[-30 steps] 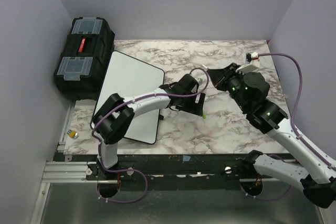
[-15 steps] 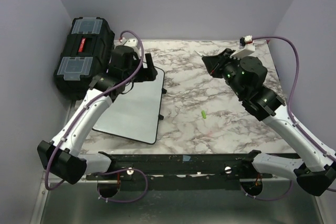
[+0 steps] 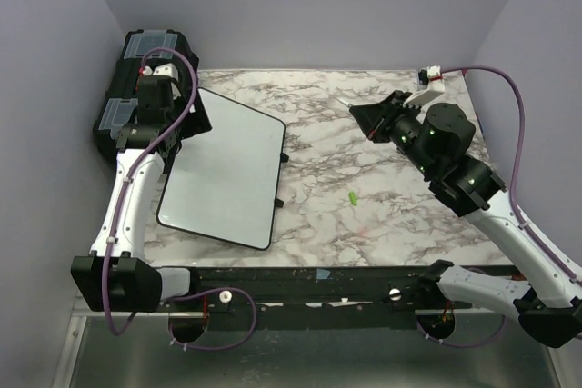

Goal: Write a sentence on the whiteboard
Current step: Move the whiteboard to the center of the board.

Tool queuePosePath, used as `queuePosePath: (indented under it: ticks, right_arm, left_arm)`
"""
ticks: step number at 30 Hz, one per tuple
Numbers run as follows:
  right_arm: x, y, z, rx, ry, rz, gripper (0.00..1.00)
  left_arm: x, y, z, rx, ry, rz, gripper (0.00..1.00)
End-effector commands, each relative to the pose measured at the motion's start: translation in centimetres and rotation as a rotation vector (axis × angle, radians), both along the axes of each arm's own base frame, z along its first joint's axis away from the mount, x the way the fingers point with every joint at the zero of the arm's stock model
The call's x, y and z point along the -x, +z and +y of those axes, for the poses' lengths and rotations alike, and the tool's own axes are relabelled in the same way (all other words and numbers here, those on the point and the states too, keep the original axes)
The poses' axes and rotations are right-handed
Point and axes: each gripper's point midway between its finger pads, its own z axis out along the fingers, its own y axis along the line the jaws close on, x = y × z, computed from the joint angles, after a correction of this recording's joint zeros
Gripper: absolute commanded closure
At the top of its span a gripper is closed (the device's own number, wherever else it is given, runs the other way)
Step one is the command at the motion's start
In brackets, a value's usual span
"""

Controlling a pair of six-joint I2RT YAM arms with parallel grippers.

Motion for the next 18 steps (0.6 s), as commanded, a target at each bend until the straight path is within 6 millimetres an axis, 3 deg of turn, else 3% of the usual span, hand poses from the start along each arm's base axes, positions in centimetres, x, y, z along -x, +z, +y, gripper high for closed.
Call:
queuePosePath:
  ticks: [1, 9, 18]
  right_arm:
    - [0.4, -1.0, 0.8, 0.011, 0.045, 0.034, 0.99]
    - [0.4, -0.9, 1.6, -0.02, 0.072, 0.056, 0.99]
    - [0.6, -1.4, 1.4, -0.021, 0.061, 0.089, 0.99]
  left_arm:
    - [0.7, -1.0, 2.7, 0.014, 0.009, 0.03, 0.19]
    - [0.6, -3.9, 5.0, 0.068, 0.054, 0.08, 0.19]
    - [-0.1, -6.1, 3.7, 0.168, -0.001, 0.106, 0.21]
